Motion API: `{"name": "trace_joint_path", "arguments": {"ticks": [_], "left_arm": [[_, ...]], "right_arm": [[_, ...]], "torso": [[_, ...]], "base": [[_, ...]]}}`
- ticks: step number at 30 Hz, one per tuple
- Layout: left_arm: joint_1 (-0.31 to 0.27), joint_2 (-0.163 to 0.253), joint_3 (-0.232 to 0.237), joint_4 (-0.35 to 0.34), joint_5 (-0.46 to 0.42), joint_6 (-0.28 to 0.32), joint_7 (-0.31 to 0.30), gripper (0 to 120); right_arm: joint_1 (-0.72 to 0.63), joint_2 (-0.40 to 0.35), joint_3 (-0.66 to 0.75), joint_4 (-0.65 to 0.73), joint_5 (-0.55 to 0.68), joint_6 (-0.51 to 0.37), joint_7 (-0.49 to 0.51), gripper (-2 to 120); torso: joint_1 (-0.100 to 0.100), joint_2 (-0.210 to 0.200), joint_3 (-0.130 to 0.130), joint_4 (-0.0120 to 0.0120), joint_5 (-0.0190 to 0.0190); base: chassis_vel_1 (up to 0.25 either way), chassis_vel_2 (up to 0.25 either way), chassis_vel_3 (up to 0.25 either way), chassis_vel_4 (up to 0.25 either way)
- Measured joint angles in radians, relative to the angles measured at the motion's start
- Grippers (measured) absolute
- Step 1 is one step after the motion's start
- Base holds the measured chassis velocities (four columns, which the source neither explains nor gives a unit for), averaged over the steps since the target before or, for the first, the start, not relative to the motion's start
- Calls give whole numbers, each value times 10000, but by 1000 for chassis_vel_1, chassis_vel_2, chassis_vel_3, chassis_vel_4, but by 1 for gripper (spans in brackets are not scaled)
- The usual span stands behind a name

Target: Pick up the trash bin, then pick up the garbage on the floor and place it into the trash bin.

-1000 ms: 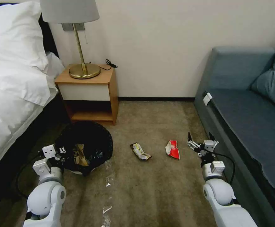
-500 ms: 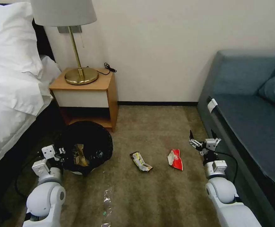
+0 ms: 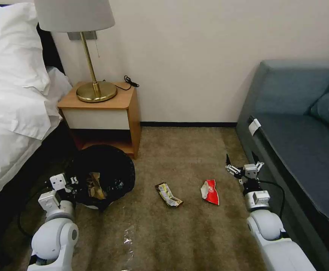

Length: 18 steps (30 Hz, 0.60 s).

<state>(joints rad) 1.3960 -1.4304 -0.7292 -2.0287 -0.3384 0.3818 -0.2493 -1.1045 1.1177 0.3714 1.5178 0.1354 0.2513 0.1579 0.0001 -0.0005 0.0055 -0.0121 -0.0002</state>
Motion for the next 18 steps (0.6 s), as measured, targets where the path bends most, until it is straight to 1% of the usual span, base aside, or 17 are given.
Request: {"name": "trace_joint_path", "arguments": {"ticks": [2, 4, 5, 6, 7, 8, 9, 10, 12, 15, 16, 18], "left_arm": [[57, -86, 22, -64, 59, -9, 0, 4], [60, -89, 23, -66, 61, -8, 0, 4], [66, -152, 39, -66, 103, -10, 0, 4], [32, -170, 39, -18, 118, -10, 1, 4], [32, -170, 39, -18, 118, -10, 1, 4], [-19, -190, 34, 42, 128, -11, 1, 4], [-117, -232, 24, 137, 140, -10, 0, 4], [-117, -232, 24, 137, 140, -10, 0, 4], [-304, -250, 61, 270, 163, 39, -17, 4], [-378, -245, 85, 313, 165, 76, -34, 4], [-520, -183, 152, 369, 152, 204, -86, 4], [-580, -140, 192, 378, 118, 276, -101, 4]], "right_arm": [[629, -205, -619, -505, 523, -272, -9, 100], [656, -211, -648, -527, 552, -285, -11, 100], [1205, -244, -1254, -987, 1470, -559, -166, 100], [1506, -192, -1561, -1242, 2035, -747, -199, 100], [1506, -192, -1561, -1242, 2035, -747, -199, 100], [1787, -99, -1829, -1476, 2499, -958, -207, 100], [2306, 194, -2291, -1958, 3146, -1362, -209, 100], [2306, 194, -2291, -1958, 3146, -1362, -209, 100], [3032, 719, -2699, -2831, 3447, -1661, -256, 100], [3194, 837, -2761, -3077, 3474, -1720, -289, 100], [3420, 1003, -2815, -3513, 3502, -1804, -399, 100], [3479, 1046, -2815, -3711, 3501, -1815, -489, 100]], "torso": [[1, 0, 0, 2, 0], [0, 0, 0, 2, 0], [1, 0, 1, 0, -1], [0, 0, 0, 0, 1], [0, 0, 0, 0, 1], [0, 0, 1, 0, 0], [0, 0, 1, 1, -1], [0, 0, 1, 1, -1], [0, 0, 2, 6, 1], [0, 0, 1, 7, 0], [1, 0, 2, 5, -2], [1, 0, 2, 3, -1]], "base": [[0, 0, 0, 0], [0, 0, 0, 0], [0, 0, 0, 0], [0, 0, 0, 0], [0, 0, 0, 0], [0, 0, 0, 0], [0, 0, 0, 0], [0, 0, 0, 0], [0, 0, 0, 0], [0, 0, 0, 0], [0, 0, 0, 0], [0, 0, 0, 0]]}}
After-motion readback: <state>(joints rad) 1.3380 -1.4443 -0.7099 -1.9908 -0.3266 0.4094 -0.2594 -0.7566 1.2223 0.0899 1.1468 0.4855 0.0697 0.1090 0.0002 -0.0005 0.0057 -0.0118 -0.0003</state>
